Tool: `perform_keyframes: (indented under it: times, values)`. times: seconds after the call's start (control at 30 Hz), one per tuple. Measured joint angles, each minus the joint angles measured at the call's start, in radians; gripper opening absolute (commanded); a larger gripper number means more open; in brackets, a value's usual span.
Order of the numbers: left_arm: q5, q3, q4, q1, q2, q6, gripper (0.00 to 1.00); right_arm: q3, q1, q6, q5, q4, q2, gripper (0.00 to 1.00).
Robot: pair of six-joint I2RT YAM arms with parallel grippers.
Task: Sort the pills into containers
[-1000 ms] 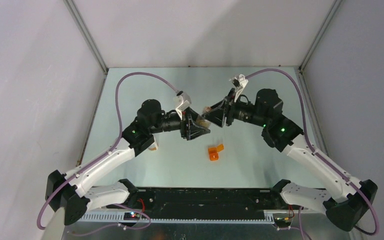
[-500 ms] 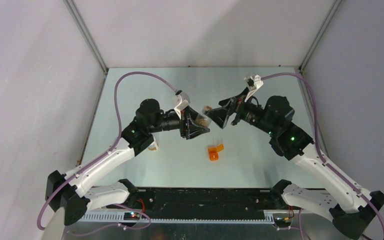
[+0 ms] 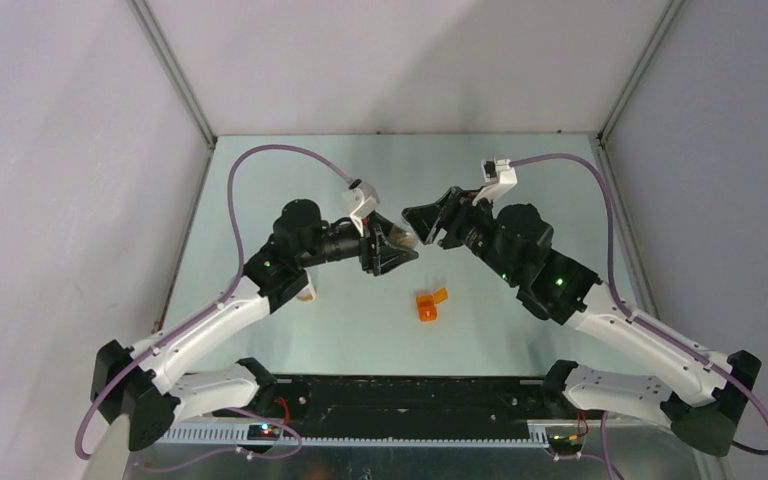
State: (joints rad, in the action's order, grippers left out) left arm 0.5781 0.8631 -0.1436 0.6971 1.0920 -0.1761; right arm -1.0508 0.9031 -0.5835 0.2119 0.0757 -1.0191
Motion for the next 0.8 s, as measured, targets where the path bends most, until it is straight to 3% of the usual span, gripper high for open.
perform_keyframes:
  times: [0.07, 0.17, 0.3, 0.63, 0.8]
  values:
    - [-0.001, -0.001, 0.003, 0.0, 0.0, 0.0, 0.0, 0.0, 0.002, -0.012, 0.007, -0.006, -0.003, 0.59]
    - [-0.003, -0.001, 0.003, 0.0, 0.0, 0.0, 0.0, 0.001, 0.005, -0.013, 0.008, -0.023, -0.004, 0.73]
    - [-0.003, -0.001, 0.004, 0.0, 0.0, 0.0, 0.0, 0.001, 0.009, -0.006, 0.008, -0.042, -0.007, 0.79]
    - [-0.005, -0.001, 0.021, 0.0, 0.0, 0.0, 0.0, -0.009, 0.012, 0.013, -0.002, -0.017, -0.053, 0.55]
    - [-0.002, -0.001, 0.026, 0.0, 0.0, 0.0, 0.0, -0.027, 0.01, 0.051, -0.056, 0.003, -0.053, 0.32]
